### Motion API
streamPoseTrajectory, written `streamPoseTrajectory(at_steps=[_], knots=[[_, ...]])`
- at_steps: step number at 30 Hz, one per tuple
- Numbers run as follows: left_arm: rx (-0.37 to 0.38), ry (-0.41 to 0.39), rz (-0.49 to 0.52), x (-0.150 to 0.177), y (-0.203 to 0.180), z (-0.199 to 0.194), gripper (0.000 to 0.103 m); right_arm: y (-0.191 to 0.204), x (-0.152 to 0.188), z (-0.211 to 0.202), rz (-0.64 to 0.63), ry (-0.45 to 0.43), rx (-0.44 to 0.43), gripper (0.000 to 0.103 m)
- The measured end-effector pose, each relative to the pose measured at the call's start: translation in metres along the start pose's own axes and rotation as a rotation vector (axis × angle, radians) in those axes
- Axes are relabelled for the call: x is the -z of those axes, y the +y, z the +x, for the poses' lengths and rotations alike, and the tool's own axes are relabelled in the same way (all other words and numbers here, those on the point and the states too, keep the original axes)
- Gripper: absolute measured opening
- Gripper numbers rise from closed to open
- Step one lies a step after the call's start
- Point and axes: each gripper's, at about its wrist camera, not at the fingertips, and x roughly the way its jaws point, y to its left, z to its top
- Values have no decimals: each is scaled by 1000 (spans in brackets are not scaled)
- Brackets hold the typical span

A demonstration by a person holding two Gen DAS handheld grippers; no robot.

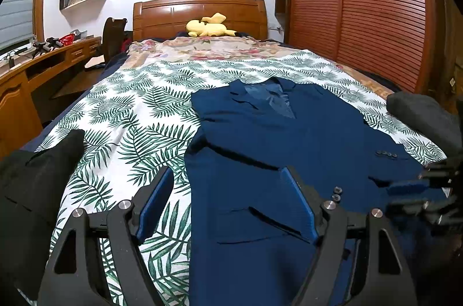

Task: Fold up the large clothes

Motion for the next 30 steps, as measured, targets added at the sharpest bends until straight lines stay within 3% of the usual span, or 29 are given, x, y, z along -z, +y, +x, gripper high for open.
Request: streamPoseTrajectory(at_steps=[9, 11, 14, 23, 30], knots=[[37, 16, -19, 18, -19, -25, 77, -30, 22, -42, 60, -32, 83, 31], [41, 28, -26, 24, -22, -31, 77, -36, 31, -53, 79, -36, 105, 46], [48, 41, -31, 33, -28, -40, 77, -50, 46, -70, 117, -31, 139, 54], [33, 110, -14, 52, -37, -50, 63, -89, 89, -107, 206, 17, 221, 54], [-18, 143, -24, 51, -31, -55, 62, -118, 110, -108, 234, 65, 249, 54]])
